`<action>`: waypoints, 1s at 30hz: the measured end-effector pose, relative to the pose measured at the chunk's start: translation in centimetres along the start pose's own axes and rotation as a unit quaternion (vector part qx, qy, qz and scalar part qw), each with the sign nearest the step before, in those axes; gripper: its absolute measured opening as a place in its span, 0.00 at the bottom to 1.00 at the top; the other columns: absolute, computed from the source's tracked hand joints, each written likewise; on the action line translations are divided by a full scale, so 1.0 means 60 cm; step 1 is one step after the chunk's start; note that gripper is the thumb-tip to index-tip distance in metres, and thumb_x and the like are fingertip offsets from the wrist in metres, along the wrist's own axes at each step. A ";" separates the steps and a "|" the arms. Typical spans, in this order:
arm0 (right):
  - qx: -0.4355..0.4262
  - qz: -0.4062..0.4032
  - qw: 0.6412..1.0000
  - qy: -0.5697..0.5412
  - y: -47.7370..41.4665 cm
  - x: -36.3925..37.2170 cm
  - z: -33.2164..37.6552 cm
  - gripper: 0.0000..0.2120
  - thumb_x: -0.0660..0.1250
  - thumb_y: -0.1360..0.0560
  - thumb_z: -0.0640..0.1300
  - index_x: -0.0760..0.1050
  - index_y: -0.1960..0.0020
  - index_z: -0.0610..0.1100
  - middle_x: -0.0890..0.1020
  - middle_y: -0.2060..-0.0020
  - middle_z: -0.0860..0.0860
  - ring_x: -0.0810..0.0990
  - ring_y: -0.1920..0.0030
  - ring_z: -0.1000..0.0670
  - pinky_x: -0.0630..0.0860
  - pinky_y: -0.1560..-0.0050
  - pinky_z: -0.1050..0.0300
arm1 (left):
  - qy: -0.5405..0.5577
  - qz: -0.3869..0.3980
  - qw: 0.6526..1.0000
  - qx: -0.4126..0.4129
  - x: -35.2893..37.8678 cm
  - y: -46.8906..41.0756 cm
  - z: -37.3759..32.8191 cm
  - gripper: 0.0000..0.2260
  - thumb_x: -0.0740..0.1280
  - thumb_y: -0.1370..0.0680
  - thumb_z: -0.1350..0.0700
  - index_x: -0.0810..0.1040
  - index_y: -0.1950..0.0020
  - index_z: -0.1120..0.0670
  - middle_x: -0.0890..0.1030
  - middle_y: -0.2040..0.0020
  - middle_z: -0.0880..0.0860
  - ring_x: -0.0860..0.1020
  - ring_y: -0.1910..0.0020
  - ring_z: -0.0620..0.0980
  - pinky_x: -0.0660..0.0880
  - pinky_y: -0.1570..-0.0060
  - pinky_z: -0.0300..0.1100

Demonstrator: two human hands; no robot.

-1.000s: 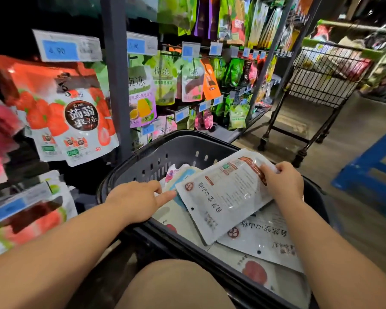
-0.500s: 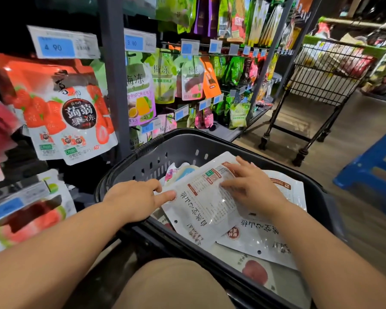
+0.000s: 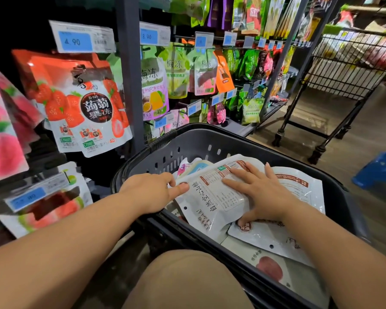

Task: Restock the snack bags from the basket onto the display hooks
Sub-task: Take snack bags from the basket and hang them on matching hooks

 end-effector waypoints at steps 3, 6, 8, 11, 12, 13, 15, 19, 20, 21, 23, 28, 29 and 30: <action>-0.018 -0.010 1.000 -0.023 -0.002 -0.007 0.000 0.46 0.51 0.40 0.83 0.47 0.24 0.71 0.49 0.21 0.60 0.39 0.20 0.47 0.33 0.25 0.34 | 0.007 -0.008 1.000 0.003 0.001 0.001 0.002 0.25 0.46 0.25 0.27 0.71 0.45 0.41 0.75 0.60 0.44 0.76 0.53 0.49 0.72 0.54 0.46; -0.043 -0.051 0.997 -0.026 -0.006 -0.007 0.001 0.49 0.35 0.41 0.84 0.55 0.24 0.68 0.60 0.22 0.58 0.49 0.20 0.45 0.38 0.25 0.36 | 0.009 -0.016 1.000 0.003 0.000 0.001 0.002 0.23 0.46 0.24 0.27 0.70 0.47 0.40 0.75 0.61 0.43 0.76 0.54 0.49 0.70 0.56 0.46; -0.054 -0.089 0.994 -0.035 -0.005 -0.007 0.000 0.42 0.41 0.33 0.80 0.66 0.27 0.63 0.71 0.27 0.56 0.62 0.24 0.42 0.49 0.26 0.37 | 0.011 -0.020 1.000 0.003 0.000 0.003 0.002 0.22 0.46 0.24 0.27 0.69 0.49 0.40 0.74 0.63 0.43 0.75 0.55 0.49 0.70 0.57 0.45; -0.067 -0.173 0.982 -0.042 -0.006 0.000 -0.006 0.26 0.55 0.25 0.64 0.77 0.34 0.57 0.81 0.37 0.54 0.76 0.33 0.43 0.65 0.32 0.39 | 0.015 -0.022 1.000 0.003 -0.001 0.004 0.001 0.22 0.47 0.24 0.28 0.70 0.50 0.41 0.73 0.64 0.43 0.75 0.56 0.48 0.69 0.58 0.45; -0.064 -0.197 0.977 -0.052 -0.004 -0.002 -0.009 0.21 0.59 0.25 0.60 0.79 0.36 0.56 0.82 0.39 0.55 0.78 0.35 0.44 0.68 0.34 0.39 | 0.016 -0.024 1.000 0.003 -0.002 0.005 0.001 0.22 0.47 0.24 0.28 0.70 0.50 0.41 0.73 0.64 0.43 0.75 0.56 0.48 0.69 0.58 0.45; -0.054 -0.225 0.971 -0.061 0.000 -0.005 -0.013 0.17 0.65 0.25 0.54 0.80 0.38 0.54 0.83 0.41 0.54 0.80 0.38 0.45 0.70 0.35 0.40 | 0.017 -0.025 1.000 0.002 -0.003 0.005 0.001 0.22 0.47 0.24 0.28 0.70 0.51 0.41 0.73 0.64 0.43 0.75 0.56 0.48 0.69 0.59 0.45; -0.010 -0.274 0.958 -0.085 0.006 -0.009 -0.025 0.16 0.76 0.30 0.42 0.83 0.42 0.49 0.85 0.46 0.51 0.82 0.42 0.44 0.71 0.37 0.44 | 0.020 -0.027 0.999 0.004 -0.003 0.007 0.001 0.21 0.47 0.24 0.28 0.69 0.51 0.41 0.72 0.65 0.43 0.74 0.56 0.49 0.68 0.59 0.45; 0.107 -0.326 0.920 -0.187 0.029 -0.016 -0.044 0.15 0.72 0.28 0.33 0.83 0.43 0.43 0.84 0.47 0.46 0.81 0.45 0.42 0.68 0.43 0.57 | 0.026 -0.022 0.999 0.002 -0.004 0.010 -0.001 0.19 0.48 0.24 0.28 0.68 0.51 0.40 0.70 0.65 0.41 0.71 0.54 0.49 0.66 0.58 0.45; 0.126 -0.339 0.908 -0.212 0.032 -0.016 -0.046 0.14 0.70 0.26 0.33 0.82 0.43 0.43 0.84 0.47 0.46 0.80 0.46 0.42 0.68 0.45 0.58 | 0.028 -0.019 0.999 -0.001 -0.005 0.010 -0.002 0.19 0.49 0.24 0.28 0.68 0.50 0.40 0.70 0.65 0.41 0.71 0.54 0.49 0.66 0.57 0.45; 0.137 -0.356 0.895 -0.230 0.032 -0.016 -0.048 0.12 0.68 0.25 0.35 0.82 0.43 0.43 0.84 0.48 0.45 0.80 0.47 0.41 0.69 0.48 0.57 | 0.029 -0.016 0.999 -0.005 -0.005 0.010 -0.002 0.19 0.49 0.24 0.28 0.68 0.50 0.40 0.71 0.64 0.41 0.71 0.53 0.49 0.66 0.57 0.45; 0.148 -0.389 0.869 -0.267 0.033 -0.023 -0.047 0.13 0.63 0.24 0.45 0.81 0.45 0.41 0.82 0.55 0.46 0.79 0.54 0.43 0.67 0.56 0.57 | 0.025 -0.013 1.000 -0.012 -0.006 0.009 -0.001 0.19 0.51 0.24 0.28 0.68 0.48 0.40 0.74 0.58 0.42 0.72 0.53 0.48 0.66 0.57 0.45; 0.138 -0.505 0.736 -0.429 0.047 -0.062 -0.015 0.16 0.65 0.22 0.58 0.77 0.54 0.44 0.78 0.62 0.58 0.76 0.63 0.55 0.72 0.62 0.65 | 0.014 -0.015 1.000 -0.010 -0.001 0.005 0.003 0.20 0.50 0.25 0.27 0.69 0.48 0.40 0.82 0.48 0.42 0.76 0.47 0.47 0.71 0.54 0.45; 0.143 -0.506 0.702 -0.480 0.050 -0.071 -0.007 0.15 0.66 0.22 0.58 0.77 0.54 0.46 0.79 0.59 0.60 0.78 0.61 0.60 0.73 0.60 0.69 | 0.013 -0.014 1.000 -0.011 -0.001 0.005 0.002 0.20 0.50 0.25 0.27 0.69 0.48 0.40 0.82 0.48 0.43 0.77 0.47 0.47 0.72 0.53 0.45; 0.146 -0.496 0.675 -0.527 0.052 -0.077 0.000 0.12 0.66 0.24 0.57 0.76 0.54 0.47 0.80 0.57 0.60 0.80 0.58 0.64 0.74 0.57 0.70 | 0.014 -0.013 1.000 -0.012 -0.002 0.005 0.002 0.21 0.50 0.25 0.27 0.70 0.47 0.40 0.82 0.48 0.43 0.77 0.46 0.48 0.72 0.53 0.45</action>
Point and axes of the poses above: each hand's wrist, its own y-axis away from the middle knuckle, its own x-axis out of the palm, z = x × y, the point moved 1 cm from there along -y, towards the middle knuckle
